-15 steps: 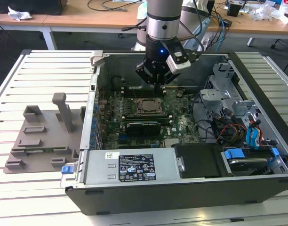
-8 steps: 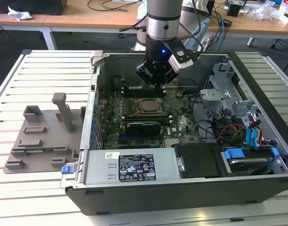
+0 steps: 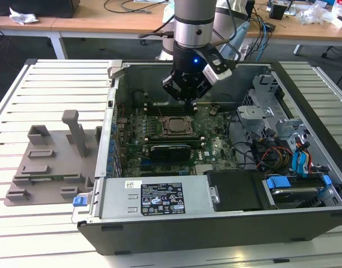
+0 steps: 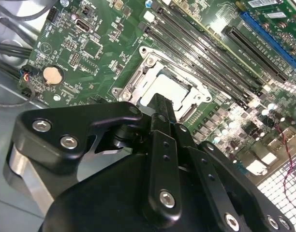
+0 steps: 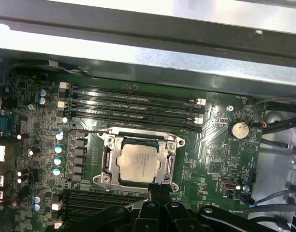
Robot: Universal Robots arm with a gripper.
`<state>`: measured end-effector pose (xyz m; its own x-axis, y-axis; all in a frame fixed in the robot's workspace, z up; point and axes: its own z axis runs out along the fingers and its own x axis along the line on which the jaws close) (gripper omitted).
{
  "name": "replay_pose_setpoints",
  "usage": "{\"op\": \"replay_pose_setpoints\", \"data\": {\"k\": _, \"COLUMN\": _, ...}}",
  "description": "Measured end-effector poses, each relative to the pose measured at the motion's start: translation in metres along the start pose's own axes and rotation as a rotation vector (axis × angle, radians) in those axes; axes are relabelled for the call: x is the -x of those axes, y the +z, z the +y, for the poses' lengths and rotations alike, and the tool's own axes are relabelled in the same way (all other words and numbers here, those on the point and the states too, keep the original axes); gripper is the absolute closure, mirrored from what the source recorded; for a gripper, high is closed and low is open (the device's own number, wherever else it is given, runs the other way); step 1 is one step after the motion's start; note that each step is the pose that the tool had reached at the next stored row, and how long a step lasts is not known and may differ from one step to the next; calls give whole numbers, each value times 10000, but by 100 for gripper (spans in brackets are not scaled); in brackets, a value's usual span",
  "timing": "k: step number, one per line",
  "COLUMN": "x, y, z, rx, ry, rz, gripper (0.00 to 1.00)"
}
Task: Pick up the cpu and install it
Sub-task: 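Install the first cpu locking lever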
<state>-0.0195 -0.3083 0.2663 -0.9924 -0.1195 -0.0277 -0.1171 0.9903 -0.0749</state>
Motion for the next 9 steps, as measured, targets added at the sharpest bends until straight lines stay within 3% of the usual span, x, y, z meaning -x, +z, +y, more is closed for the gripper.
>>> {"op": "replay_pose_setpoints", "data": {"k": 5, "x": -1, "y": -1, "z": -1, "rx": 17, "ry": -30, "rz": -4, "gripper": 89}}
{"op": "replay_pose_setpoints", "data": {"k": 7, "x": -3, "y": -1, "z": 0, "rx": 127, "ry": -6, "rz": -16, "gripper": 89}}
{"op": "replay_pose_setpoints", "data": {"k": 8, "x": -4, "y": 0, "z": 0, "rx": 238, "ry": 33, "rz": -27, "gripper": 89}}
{"op": "replay_pose_setpoints", "data": {"k": 9, "x": -4, "y": 0, "z": 1, "rx": 248, "ry": 38, "rz": -28, "gripper": 89}}
